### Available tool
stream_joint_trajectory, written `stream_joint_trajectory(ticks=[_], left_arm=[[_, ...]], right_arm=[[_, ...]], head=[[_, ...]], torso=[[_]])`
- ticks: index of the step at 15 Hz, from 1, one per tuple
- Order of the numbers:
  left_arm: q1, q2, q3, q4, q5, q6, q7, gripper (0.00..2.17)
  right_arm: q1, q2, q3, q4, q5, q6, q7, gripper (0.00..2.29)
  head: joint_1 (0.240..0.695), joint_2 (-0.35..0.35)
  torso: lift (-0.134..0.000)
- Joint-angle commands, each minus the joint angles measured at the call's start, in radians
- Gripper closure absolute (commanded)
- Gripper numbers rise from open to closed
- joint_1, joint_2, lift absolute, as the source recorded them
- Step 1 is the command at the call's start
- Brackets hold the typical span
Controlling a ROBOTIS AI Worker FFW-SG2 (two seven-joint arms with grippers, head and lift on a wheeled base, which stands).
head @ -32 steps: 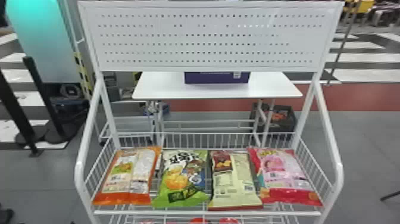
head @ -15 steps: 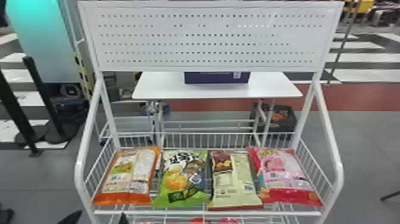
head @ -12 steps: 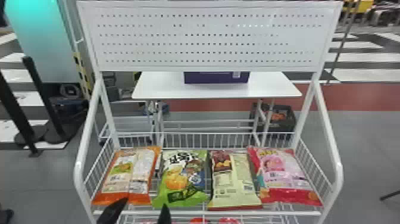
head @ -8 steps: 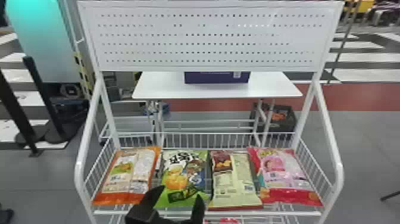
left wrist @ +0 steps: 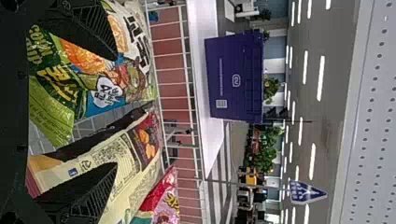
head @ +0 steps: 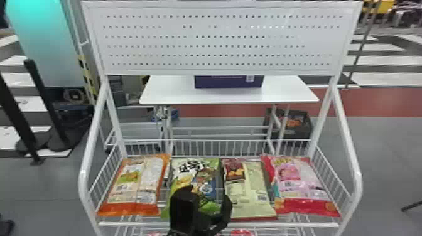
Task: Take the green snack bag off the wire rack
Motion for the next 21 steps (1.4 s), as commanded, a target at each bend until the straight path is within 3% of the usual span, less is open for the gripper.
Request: stream_joint_trajectory(ticks=[1,5,7,9,11,14,18,21], left_arm=[[-0.033,-0.005,0.002,0.057,0.002,0.004,0.0,0.09],[-0.059,-0.01,0.015,0.108,0.006,0.007,-0.004,0.4],[-0.066,-0.008,0.015,0.11,0.005,0.013,-0.001,0.73],[-0.068,-0.008,0.024,0.108,0.009,0.023,0.002,1.37],[-0.066,-0.007,0.035,0.108,0.008,0.075,-0.001,1.62],[-0.045,0.001,0.045,0.068,0.009,0.078,-0.008,1.79],[0.04,0.01,0.072,-0.099,0.026,0.072,-0.006,1.79],[0.139,0.069,0.101,-0.266,0.054,0.062,-0.003,1.79]], right_arm=[[-0.002,-0.003,-0.001,0.003,-0.003,0.0,0.0,0.17],[-0.003,-0.005,-0.006,0.005,-0.006,0.0,0.0,0.17],[-0.005,-0.005,-0.008,0.006,-0.007,0.0,0.0,0.17],[-0.005,-0.007,-0.011,0.005,-0.009,0.0,0.0,0.17],[-0.003,-0.007,-0.011,0.003,-0.011,0.0,0.0,0.17],[-0.002,-0.007,-0.014,0.003,-0.011,0.0,0.0,0.17],[-0.003,-0.01,-0.014,0.005,-0.014,0.0,0.0,0.17],[-0.002,-0.014,-0.014,0.005,-0.015,0.0,0.0,0.17]], head=[[0.499,0.0],[0.499,0.0],[0.499,0.0],[0.499,0.0],[0.499,0.0],[0.499,0.0],[0.499,0.0],[0.499,0.0]], torso=[[0.0],[0.0],[0.0],[0.0],[0.0],[0.0],[0.0],[0.0]])
